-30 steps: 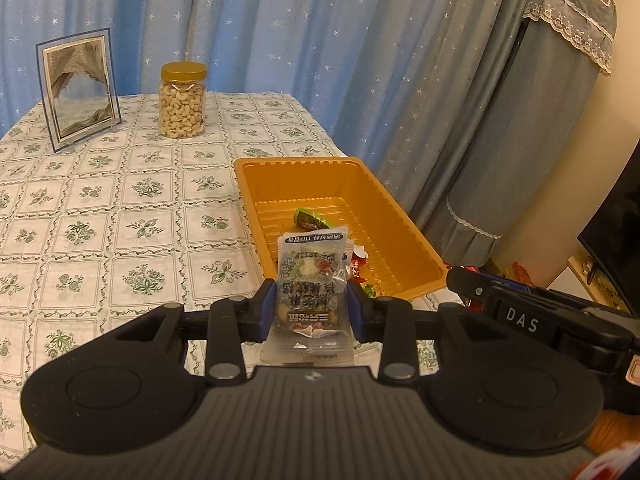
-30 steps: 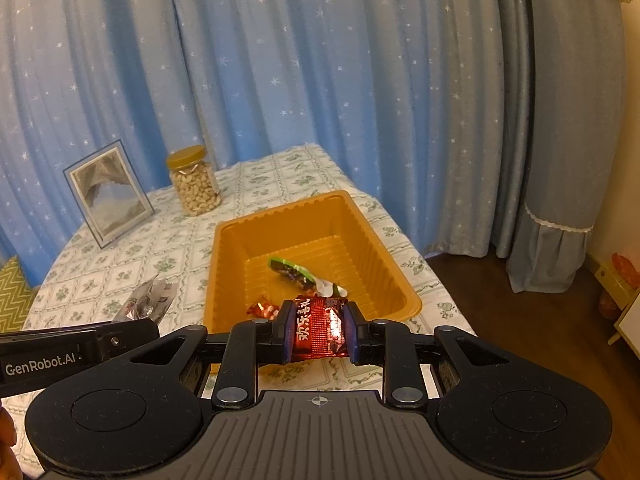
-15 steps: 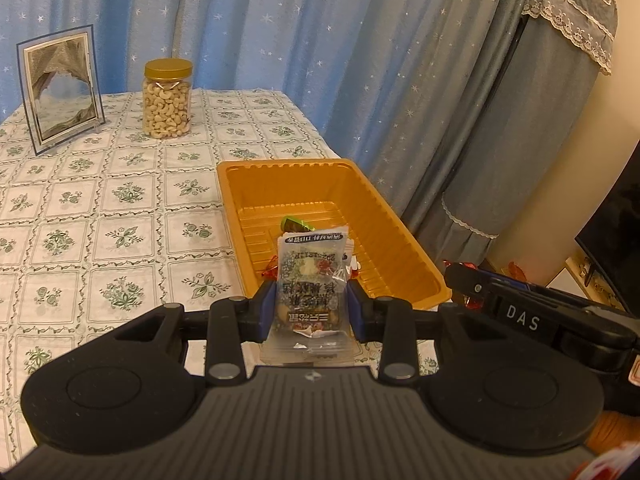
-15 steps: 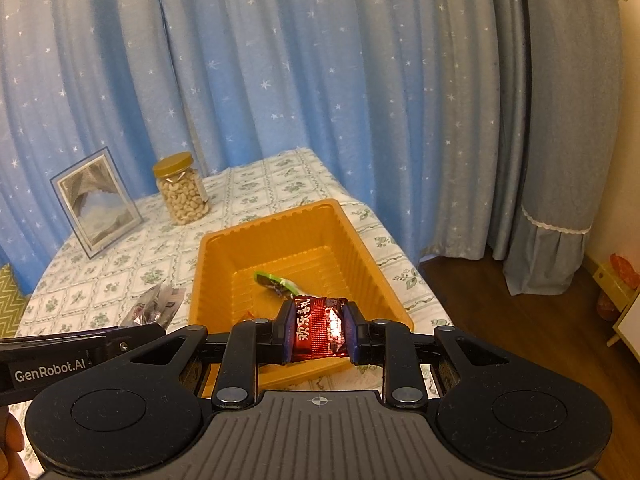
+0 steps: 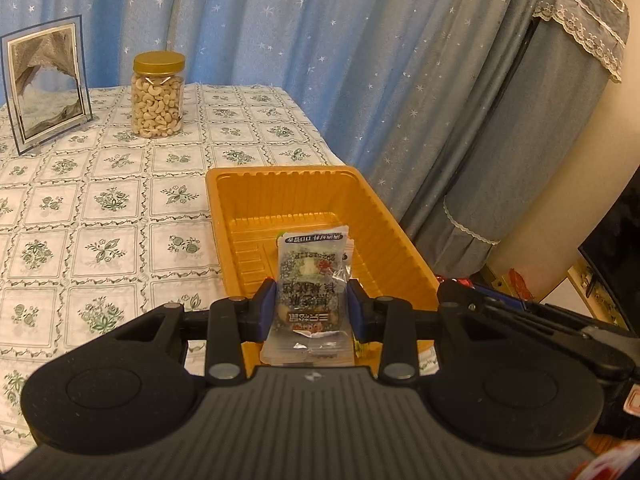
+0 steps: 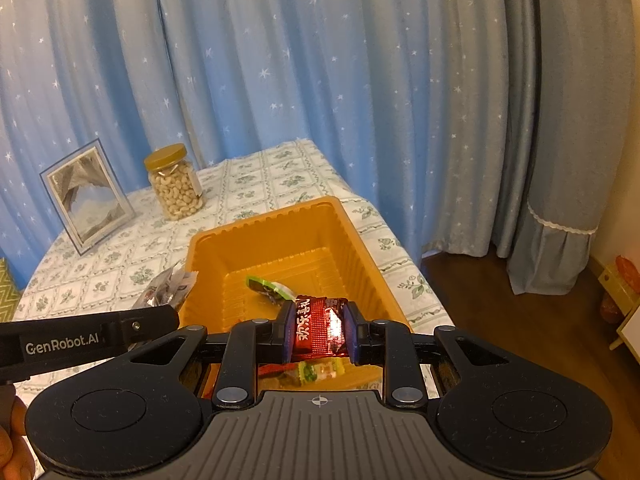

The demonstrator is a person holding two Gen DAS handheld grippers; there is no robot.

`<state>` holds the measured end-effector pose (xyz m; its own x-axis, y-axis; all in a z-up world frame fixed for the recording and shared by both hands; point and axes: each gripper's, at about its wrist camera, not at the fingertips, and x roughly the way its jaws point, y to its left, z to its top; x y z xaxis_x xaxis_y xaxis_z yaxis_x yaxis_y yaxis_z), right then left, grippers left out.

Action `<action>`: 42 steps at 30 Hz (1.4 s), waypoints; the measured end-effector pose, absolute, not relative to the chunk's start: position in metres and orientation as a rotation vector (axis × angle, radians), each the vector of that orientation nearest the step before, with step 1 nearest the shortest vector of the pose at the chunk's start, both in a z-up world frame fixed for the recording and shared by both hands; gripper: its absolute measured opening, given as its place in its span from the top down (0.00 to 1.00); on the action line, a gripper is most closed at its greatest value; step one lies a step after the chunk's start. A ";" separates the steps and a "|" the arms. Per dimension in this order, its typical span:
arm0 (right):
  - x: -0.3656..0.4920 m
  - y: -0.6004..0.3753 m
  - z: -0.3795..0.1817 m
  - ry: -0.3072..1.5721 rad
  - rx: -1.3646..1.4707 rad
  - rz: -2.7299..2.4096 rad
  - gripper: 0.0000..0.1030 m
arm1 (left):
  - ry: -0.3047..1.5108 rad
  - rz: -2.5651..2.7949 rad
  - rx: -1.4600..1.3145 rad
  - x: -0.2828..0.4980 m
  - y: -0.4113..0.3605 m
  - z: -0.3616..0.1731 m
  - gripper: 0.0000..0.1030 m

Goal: Organize snacks
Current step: 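Carry the clear packet and red candy over the orange tray with both grippers, then open both grippers to drop the packet and red candy into the tray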

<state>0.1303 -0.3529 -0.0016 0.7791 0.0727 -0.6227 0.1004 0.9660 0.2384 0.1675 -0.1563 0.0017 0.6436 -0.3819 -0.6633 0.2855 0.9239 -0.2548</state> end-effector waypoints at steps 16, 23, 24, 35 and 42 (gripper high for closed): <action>0.184 -0.359 -0.021 0.706 0.239 -0.005 0.75 | 0.827 -0.371 -0.136 0.225 -0.166 -0.026 0.67; 0.203 -0.362 -0.030 0.716 0.231 -0.009 0.75 | 0.834 -0.367 -0.139 0.252 -0.173 -0.035 0.67; 0.205 -0.362 -0.032 0.718 0.232 -0.009 0.75 | 0.832 -0.365 -0.149 0.255 -0.172 -0.037 0.67; 0.210 -0.366 -0.045 0.744 0.257 -0.012 0.75 | 0.772 -0.318 -0.120 0.247 -0.152 -0.038 0.42; 0.212 -0.360 -0.045 0.748 0.276 0.015 0.75 | 0.792 -0.259 -0.100 0.233 -0.131 -0.039 0.37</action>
<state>0.2121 -0.3600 -0.0445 0.7345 0.1115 -0.6694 0.0841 0.9639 0.2528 0.2332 -0.1314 -0.0385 0.6731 -0.2669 -0.6897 0.1920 0.9637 -0.1855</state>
